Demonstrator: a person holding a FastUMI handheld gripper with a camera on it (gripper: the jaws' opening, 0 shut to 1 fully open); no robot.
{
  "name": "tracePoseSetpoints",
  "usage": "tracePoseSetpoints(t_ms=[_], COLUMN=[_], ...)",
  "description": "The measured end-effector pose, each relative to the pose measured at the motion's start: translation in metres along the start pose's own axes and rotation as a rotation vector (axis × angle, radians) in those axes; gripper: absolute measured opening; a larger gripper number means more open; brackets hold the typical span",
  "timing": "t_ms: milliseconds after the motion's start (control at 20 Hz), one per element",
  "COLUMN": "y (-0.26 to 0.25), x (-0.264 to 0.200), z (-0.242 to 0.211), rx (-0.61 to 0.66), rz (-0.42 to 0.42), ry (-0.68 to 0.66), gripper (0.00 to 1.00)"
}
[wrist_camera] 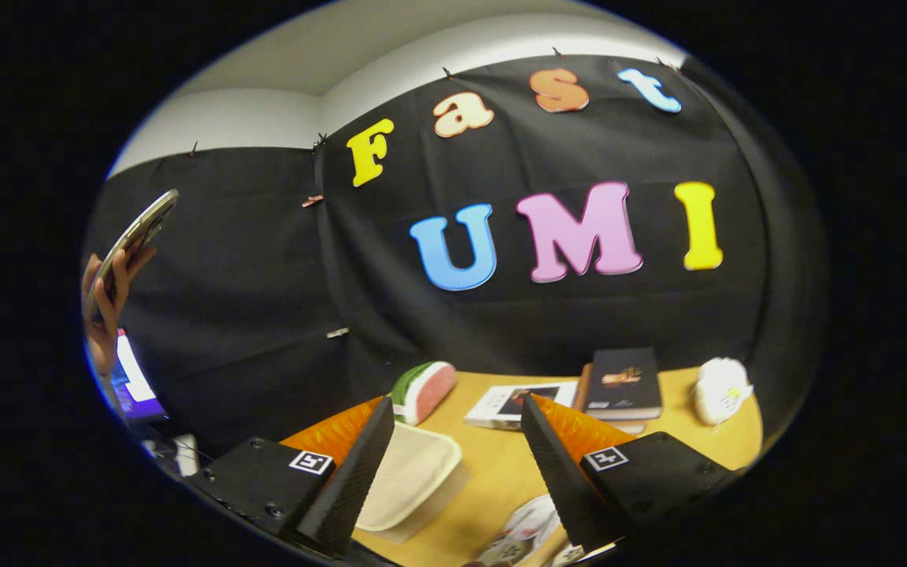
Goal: Open the storage box then place both shoes into the box .Put the left shoe in first, then the right shoe, with the right side of both shoes facing outward in a uniform manner.
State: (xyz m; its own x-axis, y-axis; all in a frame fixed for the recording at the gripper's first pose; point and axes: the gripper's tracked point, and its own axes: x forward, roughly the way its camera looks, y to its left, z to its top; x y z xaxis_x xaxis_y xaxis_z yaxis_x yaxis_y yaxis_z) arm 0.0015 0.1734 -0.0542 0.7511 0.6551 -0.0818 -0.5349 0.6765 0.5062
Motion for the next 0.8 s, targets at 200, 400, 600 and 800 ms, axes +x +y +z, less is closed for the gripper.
tracePoseSetpoints(t_ms=[200, 400, 600, 800], y=[0.016, 0.018, 0.009, 0.002], x=[0.025, 0.043, 0.054, 0.065], z=[-0.036, -0.091, -0.148, -0.188], rx=[0.177, 0.358, 0.508, 0.601], rz=[0.161, 0.257, 0.267, 0.244], ry=[0.144, 0.342, 0.469, 0.541], gripper=[0.98, 0.98, 0.98, 0.98])
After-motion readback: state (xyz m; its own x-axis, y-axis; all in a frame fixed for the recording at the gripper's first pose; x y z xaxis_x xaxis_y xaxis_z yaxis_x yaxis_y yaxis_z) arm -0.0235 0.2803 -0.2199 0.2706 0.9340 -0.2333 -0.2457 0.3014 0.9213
